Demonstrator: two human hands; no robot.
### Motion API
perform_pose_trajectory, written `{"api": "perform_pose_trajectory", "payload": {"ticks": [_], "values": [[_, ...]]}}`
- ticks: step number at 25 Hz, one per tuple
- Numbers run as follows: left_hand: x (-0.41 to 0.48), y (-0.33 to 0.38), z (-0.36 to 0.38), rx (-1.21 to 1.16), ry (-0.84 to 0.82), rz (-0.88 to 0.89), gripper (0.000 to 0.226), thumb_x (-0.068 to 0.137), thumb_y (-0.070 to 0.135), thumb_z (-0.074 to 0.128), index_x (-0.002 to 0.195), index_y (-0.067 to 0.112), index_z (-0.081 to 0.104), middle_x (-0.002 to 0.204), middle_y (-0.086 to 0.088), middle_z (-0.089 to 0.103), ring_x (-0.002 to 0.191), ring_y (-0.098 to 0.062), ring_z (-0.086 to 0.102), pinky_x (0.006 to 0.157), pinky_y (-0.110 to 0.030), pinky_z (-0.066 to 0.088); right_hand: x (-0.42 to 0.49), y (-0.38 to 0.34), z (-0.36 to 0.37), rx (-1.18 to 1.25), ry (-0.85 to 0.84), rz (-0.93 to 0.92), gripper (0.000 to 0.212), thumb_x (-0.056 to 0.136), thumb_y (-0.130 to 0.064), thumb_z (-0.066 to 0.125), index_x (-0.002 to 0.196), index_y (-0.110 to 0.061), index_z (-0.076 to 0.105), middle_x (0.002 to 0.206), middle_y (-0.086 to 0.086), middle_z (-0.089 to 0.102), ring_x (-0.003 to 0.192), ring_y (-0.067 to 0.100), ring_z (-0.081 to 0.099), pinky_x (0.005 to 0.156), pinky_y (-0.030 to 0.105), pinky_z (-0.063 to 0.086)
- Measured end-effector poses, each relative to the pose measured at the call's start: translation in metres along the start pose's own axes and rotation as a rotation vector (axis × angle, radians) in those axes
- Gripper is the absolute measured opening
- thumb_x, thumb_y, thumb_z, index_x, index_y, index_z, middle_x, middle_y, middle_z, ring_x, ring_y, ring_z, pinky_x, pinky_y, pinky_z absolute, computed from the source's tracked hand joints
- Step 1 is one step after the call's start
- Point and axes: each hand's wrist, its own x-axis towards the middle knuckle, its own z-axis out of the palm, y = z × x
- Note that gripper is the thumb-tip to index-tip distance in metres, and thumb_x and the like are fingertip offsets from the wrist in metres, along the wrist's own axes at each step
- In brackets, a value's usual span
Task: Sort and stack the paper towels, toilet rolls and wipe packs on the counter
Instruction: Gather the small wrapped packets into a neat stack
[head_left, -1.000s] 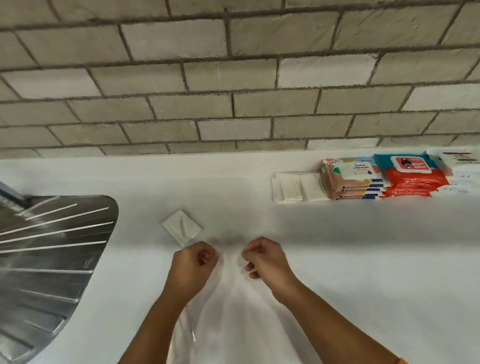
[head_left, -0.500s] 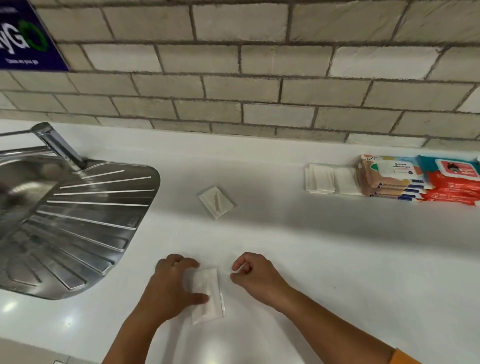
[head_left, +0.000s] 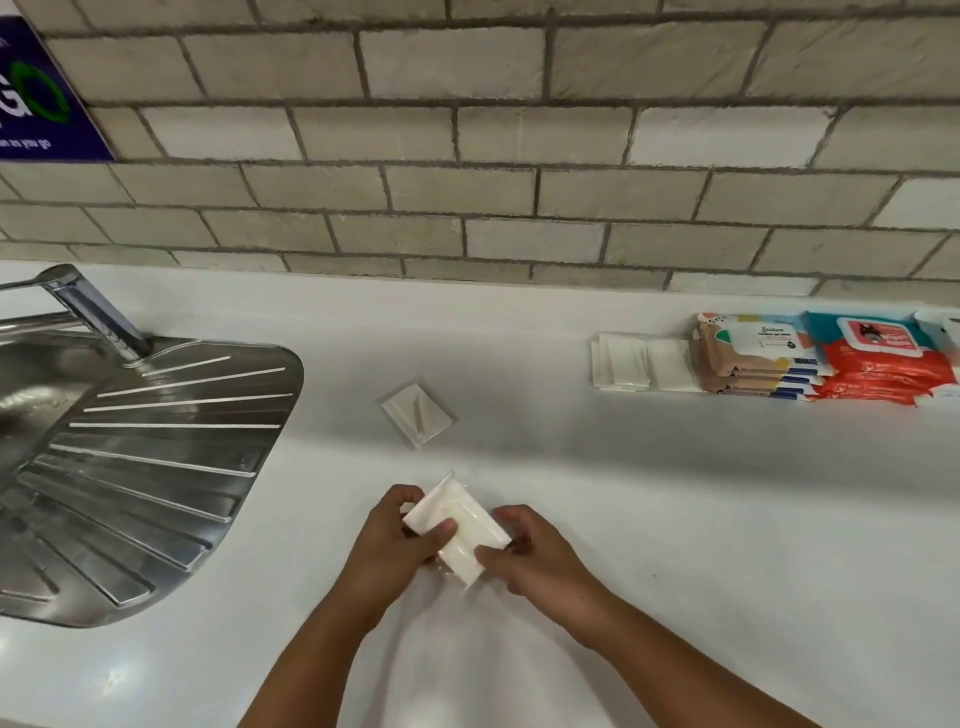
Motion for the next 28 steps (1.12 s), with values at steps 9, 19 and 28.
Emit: {"api": "perform_pose_trajectory", "payload": {"ticks": [9,19,28], "values": [[0.079,0.033,0.035,0.249,0.426,-0.068,0.055,0.079,0.051,0.078,0.120,0.018,0.059,0.117,-0.006,0.066,0.112,-0.028,0.063,0.088,-0.042,0.051,0.002,0.010,-0.072,0.468,0.370,-0.056,0.007,0.097,0.000,0.064,0.101,0.004,0.068,0.075,0.018,0.066,0.070,0.024,0.063,0.069,0.033,0.060],[0.168,0.030,0.040,0.509,0.583,-0.405,0.073,0.081,0.045,0.066,0.136,0.003,0.042,0.115,-0.019,0.065,0.108,-0.038,0.061,0.103,-0.049,0.038,0.076,0.002,-0.179,0.734,0.731,-0.024,0.013,0.098,-0.009,0.066,0.102,0.004,0.066,0.085,0.019,0.068,0.076,0.029,0.065,0.084,0.042,0.060],[0.178,0.080,0.145,0.117,0.214,0.032,0.033,0.088,0.002,0.051,0.118,0.013,0.058,0.108,-0.012,0.066,0.086,-0.027,0.064,0.063,-0.031,0.050,0.121,-0.009,-0.233,0.668,0.855,0.134,0.017,0.090,-0.015,0.072,0.076,-0.007,0.066,0.075,0.014,0.071,0.066,0.028,0.068,0.077,0.044,0.061]]}}
